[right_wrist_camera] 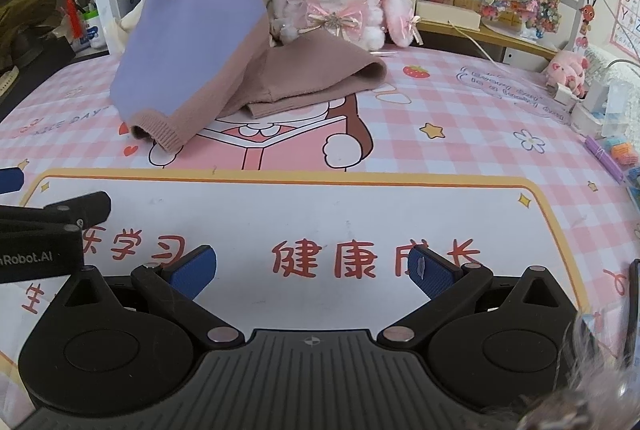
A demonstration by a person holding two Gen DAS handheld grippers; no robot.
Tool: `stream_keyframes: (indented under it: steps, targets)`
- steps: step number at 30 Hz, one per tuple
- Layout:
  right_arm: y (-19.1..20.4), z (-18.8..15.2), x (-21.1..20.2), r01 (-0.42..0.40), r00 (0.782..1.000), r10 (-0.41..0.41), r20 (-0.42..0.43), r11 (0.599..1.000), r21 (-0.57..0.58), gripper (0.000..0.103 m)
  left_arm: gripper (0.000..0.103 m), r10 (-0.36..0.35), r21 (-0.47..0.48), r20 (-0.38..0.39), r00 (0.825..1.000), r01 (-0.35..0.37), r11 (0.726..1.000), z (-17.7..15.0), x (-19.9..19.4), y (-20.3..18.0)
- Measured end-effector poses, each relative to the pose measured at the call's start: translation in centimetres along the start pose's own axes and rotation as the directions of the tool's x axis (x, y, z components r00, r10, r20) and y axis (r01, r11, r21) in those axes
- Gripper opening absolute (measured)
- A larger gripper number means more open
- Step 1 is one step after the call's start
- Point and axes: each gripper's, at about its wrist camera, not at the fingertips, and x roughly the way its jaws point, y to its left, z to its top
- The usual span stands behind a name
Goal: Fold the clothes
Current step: 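Approach the crumpled lavender-and-mauve sweater with both grippers open, then grasp the sweater hem with the left gripper while the right gripper grasps the hem beside it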
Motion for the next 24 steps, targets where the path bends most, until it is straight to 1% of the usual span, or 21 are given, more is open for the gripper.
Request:
stream_keyframes:
  steps: [5, 7, 10, 13, 15, 16, 19, 21, 24]
  targets:
    - [-0.1, 0.1, 0.3, -0.005, 1.0, 0.006, -0.012, 1.0, 0.017, 0.103, 0.103, -0.034, 0.039, -0.045, 0.998, 0.036, 0.999, 0.2, 0.7, -0.1]
    - [-0.2, 0.1, 0.4, -0.013, 1.0, 0.014, -0.015, 1.0, 0.027, 0.103, 0.103, -0.041, 0.051, -0.04, 0.998, 0.043, 0.998, 0.2, 0.8, -0.2]
    - [-0.2, 0.2, 0.5, -0.024, 0.999, 0.025, -0.02, 0.999, 0.04, 0.103, 0.103, -0.025, 0.116, -0.001, 1.0, 0.025, 0.993, 0.3, 0.9, -0.5]
    - [0.2, 0.0, 0.5, -0.012, 1.0, 0.012, -0.016, 1.0, 0.01, 0.103, 0.103, 0.006, 0.196, 0.05, 0.999, -0.016, 0.98, 0.6, 1.1, -0.8]
    - [0.6, -0.1, 0.4, 0.011, 1.0, -0.012, -0.004, 1.0, -0.022, 0.103, 0.102, 0.021, 0.225, 0.07, 0.997, -0.036, 0.974, 0.8, 1.5, -0.6]
    - [0.8, -0.1, 0.3, 0.03, 1.0, -0.03, 0.004, 0.999, -0.04, 0.103, 0.1, 0.024, 0.232, 0.074, 0.997, -0.04, 0.972, 0.9, 1.7, -0.4]
    - [1.4, -0.2, 0.1, 0.092, 0.996, -0.09, 0.03, 0.991, -0.095, 0.103, 0.097, 0.035, 0.249, 0.079, 0.996, -0.054, 0.967, 1.3, 2.6, 0.2]
    - [1.6, -0.2, 0.1, 0.116, 0.993, -0.111, 0.048, 0.986, -0.122, 0.103, 0.093, 0.049, 0.266, 0.082, 0.995, -0.069, 0.962, 1.5, 3.4, 0.5]
    - [1.7, -0.4, -0.1, 0.094, 0.994, -0.086, 0.061, 0.986, -0.136, 0.103, 0.084, 0.064, 0.29, 0.08, 0.995, -0.085, 0.953, 2.0, 5.0, 0.7]
